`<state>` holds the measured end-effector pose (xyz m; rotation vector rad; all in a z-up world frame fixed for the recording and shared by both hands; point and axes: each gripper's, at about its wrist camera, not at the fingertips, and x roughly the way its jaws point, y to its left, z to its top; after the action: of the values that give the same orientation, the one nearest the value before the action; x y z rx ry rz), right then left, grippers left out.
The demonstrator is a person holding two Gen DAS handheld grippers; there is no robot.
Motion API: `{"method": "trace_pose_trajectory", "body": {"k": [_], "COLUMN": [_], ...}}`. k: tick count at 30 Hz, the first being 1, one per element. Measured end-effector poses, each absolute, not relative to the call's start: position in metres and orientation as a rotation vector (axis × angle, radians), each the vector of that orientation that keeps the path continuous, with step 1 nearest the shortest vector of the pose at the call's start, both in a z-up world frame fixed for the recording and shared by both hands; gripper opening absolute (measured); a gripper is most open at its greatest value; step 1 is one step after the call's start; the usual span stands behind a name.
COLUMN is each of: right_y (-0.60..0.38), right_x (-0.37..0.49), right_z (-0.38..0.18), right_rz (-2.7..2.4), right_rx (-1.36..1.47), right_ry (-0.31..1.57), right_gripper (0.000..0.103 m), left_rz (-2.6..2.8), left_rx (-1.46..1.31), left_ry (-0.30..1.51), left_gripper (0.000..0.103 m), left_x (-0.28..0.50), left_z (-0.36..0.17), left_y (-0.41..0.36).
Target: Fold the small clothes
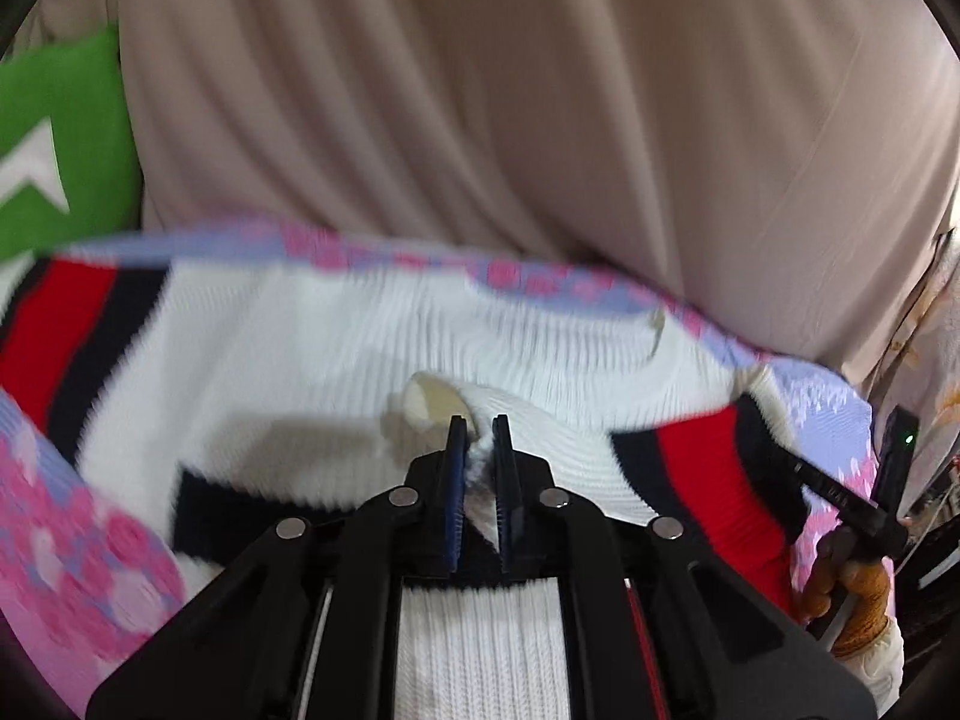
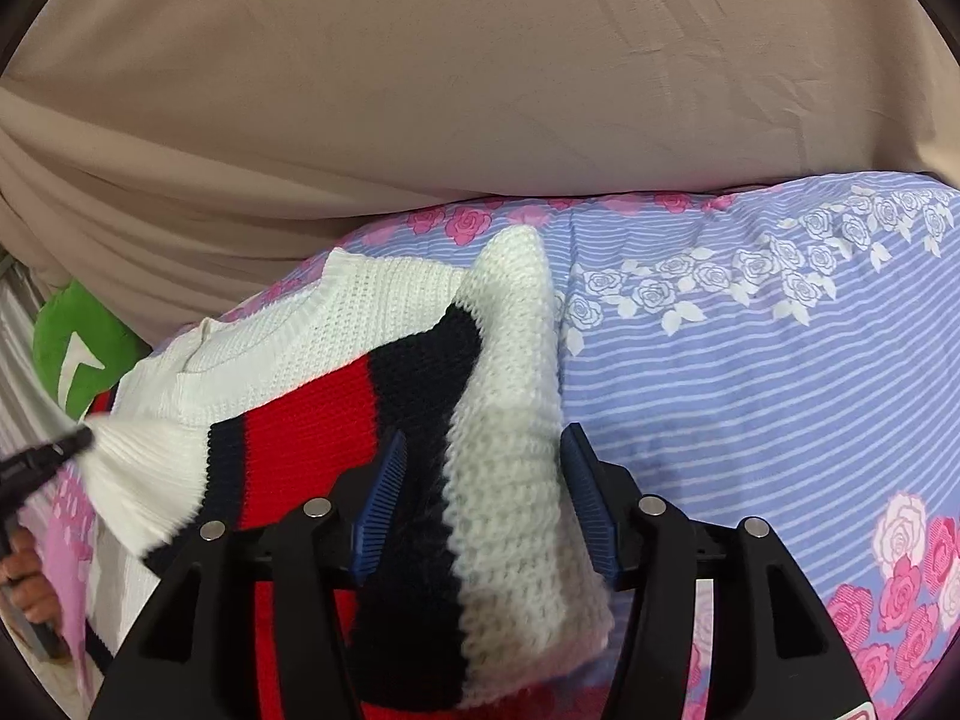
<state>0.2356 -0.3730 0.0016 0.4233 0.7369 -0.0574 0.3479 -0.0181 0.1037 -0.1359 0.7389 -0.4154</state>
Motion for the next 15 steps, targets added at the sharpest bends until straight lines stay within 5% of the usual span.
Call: {"method": "trace_pose_trajectory", "body": {"k": [5, 11, 15], "right_y": [-0.369, -0.365, -0.354], "right_x": [0.235, 0.248, 0.274], "right_z": [0.004, -0.003, 0.002], "right_rz": [-0.025, -0.022, -0.031], "right_rx": [0.448, 0.457, 0.393], "right_ry": [0.706, 0.734, 0.777], "right_gripper": [0.056, 0.056, 0.063], "left_rz": [-0.295, -0.179, -0.209], "left_rx": [-0.093, -0.078, -0.174], "left_ry": [0.587, 0.797, 0.780], "left_gripper": [0.007, 0.008, 0.008], "left_x": [0.352, 0.404, 0.409], "left_z": [0.140, 0.048, 0.044], "left_y": [0.007, 0.026, 0.037]}}
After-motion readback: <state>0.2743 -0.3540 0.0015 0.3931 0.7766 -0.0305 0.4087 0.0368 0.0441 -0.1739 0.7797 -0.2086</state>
